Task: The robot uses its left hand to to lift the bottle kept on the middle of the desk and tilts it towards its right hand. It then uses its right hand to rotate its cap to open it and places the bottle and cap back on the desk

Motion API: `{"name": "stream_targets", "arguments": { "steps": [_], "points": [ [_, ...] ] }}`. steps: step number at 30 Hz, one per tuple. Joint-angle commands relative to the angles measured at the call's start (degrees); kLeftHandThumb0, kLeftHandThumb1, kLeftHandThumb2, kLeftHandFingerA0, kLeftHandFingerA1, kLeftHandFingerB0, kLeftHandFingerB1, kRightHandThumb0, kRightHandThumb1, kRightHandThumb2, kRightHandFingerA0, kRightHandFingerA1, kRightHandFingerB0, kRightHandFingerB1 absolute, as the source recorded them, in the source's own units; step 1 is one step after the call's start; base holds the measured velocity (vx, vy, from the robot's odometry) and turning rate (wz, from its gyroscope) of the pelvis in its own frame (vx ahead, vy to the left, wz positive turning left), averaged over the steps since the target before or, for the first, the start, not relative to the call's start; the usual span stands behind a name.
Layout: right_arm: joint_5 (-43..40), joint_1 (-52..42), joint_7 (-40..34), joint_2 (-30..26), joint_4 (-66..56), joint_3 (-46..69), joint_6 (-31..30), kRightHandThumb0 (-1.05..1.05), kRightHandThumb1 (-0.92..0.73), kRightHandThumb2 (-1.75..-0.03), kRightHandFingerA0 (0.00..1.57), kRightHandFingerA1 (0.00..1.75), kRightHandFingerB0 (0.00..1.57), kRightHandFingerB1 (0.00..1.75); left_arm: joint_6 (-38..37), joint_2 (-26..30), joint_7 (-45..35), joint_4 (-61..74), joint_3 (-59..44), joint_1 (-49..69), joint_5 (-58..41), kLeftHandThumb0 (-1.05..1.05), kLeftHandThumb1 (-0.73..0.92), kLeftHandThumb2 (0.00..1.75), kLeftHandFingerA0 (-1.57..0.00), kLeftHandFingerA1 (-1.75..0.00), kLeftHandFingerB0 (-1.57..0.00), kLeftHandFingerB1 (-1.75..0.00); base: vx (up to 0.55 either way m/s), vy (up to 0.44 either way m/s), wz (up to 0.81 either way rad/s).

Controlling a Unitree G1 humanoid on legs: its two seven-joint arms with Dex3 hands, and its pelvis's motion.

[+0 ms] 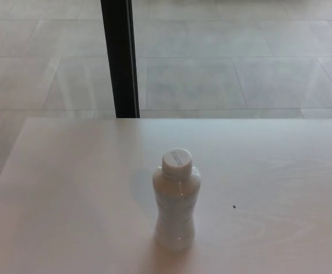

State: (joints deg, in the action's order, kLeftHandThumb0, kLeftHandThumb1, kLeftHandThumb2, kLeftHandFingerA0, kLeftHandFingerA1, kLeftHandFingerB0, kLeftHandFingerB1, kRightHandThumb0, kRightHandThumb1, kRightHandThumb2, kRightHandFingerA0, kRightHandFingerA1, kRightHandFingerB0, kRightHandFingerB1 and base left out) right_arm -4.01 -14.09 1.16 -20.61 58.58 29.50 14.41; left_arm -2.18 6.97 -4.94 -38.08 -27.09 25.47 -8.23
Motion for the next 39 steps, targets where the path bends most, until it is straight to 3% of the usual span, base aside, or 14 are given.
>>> {"name": "stream_targets", "arguments": {
  "steps": [1,6,9,10,17,20,21,23,27,29,34,35,38,39],
  "points": [
    [-7.25,1.69,0.13,-2.51,-0.38,5.43,0.43,-0.75,-0.72,-0.62,0.3,0.62,0.14,0.3,2.71,-1.16,0.57,2.13,-6.23,-1.03,-8.68,-0.39,0.43,1.0,0.0,-0.52,0.0,-0.52,0.0,0.0,0.0],
    [-12.07,6.21,2.75,-7.67,-2.46,11.62,-4.51,-0.84,-0.63,-0.99,0.09,0.63,0.05,0.2,9.77,2.54,-0.41,9.84,-10.28,-3.13,-12.18,-0.74,0.68,0.61,0.0,-0.21,0.0,-0.33,0.0,0.0,0.0],
    [-15.97,9.02,5.54,-11.36,-9.71,15.3,-8.84,-0.9,-0.86,-0.66,0.0,0.49,0.0,0.22,10.47,9.17,-2.29,10.3,-12.35,-8.28,-12.58,-0.9,0.58,0.98,0.0,-0.11,-0.01,-0.09,0.0,0.0,0.0],
    [-15.72,10.07,6.23,-12.99,-11.0,15.29,-8.92,-0.99,-0.74,-1.11,0.02,0.3,0.0,0.1,11.28,10.97,-3.61,9.6,-14.06,-10.28,-14.76,-1.01,0.62,0.96,0.0,0.0,0.0,0.0,0.0,0.0,0.0],
    [-23.01,15.49,9.05,-13.2,-33.03,15.79,-17.53,-1.0,-0.72,-1.11,0.02,0.39,0.09,0.18,14.04,23.21,-6.92,12.88,-12.44,-22.95,-14.18,-1.02,0.67,1.02,0.0,-0.01,-0.01,-0.06,0.0,0.0,0.0],
    [-23.4,15.71,8.15,-12.37,-36.93,15.63,-19.45,-0.96,-0.64,-1.03,0.05,0.59,0.03,0.28,14.74,24.05,-7.47,14.04,-11.69,-24.29,-14.1,-0.86,0.75,0.63,0.0,-0.08,0.0,-0.27,0.0,0.0,0.0],
    [-22.24,16.28,5.76,-11.79,-43.08,13.27,-21.86,-0.99,-0.86,-0.66,0.1,0.72,0.02,0.45,14.66,24.47,-8.06,15.02,-10.84,-27.8,-14.81,-0.9,0.59,0.97,-0.01,-0.12,-0.11,-0.23,0.0,0.0,0.0],
    [-19.31,17.71,4.95,-10.98,-49.51,8.96,-21.02,-1.05,-0.69,-1.11,0.17,0.69,0.05,0.52,14.17,24.22,-9.01,17.33,-8.46,-33.1,-15.18,-0.84,0.56,0.76,0.0,-0.28,-0.06,-0.25,0.0,0.0,0.0],
    [-16.67,20.68,5.83,-9.21,-54.86,2.73,-20.27,-0.4,-0.37,-1.05,0.0,0.51,0.01,0.51,17.46,22.5,-7.43,25.71,-4.38,-36.37,-14.86,-0.86,0.64,0.99,0.0,-0.21,0.0,-0.16,0.0,0.0,0.0],
    [-17.27,22.3,6.89,-8.47,-58.37,-0.31,-21.22,-0.94,-0.73,-1.15,0.03,0.49,0.0,0.36,17.78,20.57,-5.92,29.7,-1.89,-38.03,-14.07,-0.91,0.68,1.02,0.0,-0.2,0.0,-0.12,0.0,0.0,0.0],
    [-17.71,25.41,4.27,-5.78,-66.36,-6.03,-26.85,-0.89,-0.75,-1.16,0.14,0.53,0.0,0.36,20.18,15.51,-1.95,35.16,1.75,-41.89,-14.16,-0.99,0.7,1.09,0.0,-0.2,0.0,-0.07,0.0,0.0,0.0],
    [-17.58,25.87,4.11,-5.26,-66.6,-6.63,-27.0,-0.37,-0.45,-1.09,0.02,0.51,0.0,0.5,20.43,14.85,-1.43,35.51,2.28,-42.3,-13.79,-0.84,0.84,0.66,0.0,-0.13,0.0,-0.17,0.0,0.0,0.0],
    [-18.0,26.78,3.75,-3.33,-67.92,-8.36,-28.37,-0.85,-0.74,-1.13,0.19,0.55,0.01,0.38,22.06,13.28,-0.66,37.55,4.13,-43.03,-13.23,-0.94,0.72,1.1,0.0,-0.24,0.0,-0.1,0.0,0.0,0.0],
    [-17.47,26.81,3.24,-2.61,-68.85,-9.19,-29.02,-0.37,-0.49,-1.1,0.03,0.51,0.0,0.49,22.03,12.6,-0.52,37.97,4.74,-43.25,-12.91,-0.84,0.81,0.71,0.0,-0.18,0.0,-0.22,0.0,0.0,0.0]
  ]
}}
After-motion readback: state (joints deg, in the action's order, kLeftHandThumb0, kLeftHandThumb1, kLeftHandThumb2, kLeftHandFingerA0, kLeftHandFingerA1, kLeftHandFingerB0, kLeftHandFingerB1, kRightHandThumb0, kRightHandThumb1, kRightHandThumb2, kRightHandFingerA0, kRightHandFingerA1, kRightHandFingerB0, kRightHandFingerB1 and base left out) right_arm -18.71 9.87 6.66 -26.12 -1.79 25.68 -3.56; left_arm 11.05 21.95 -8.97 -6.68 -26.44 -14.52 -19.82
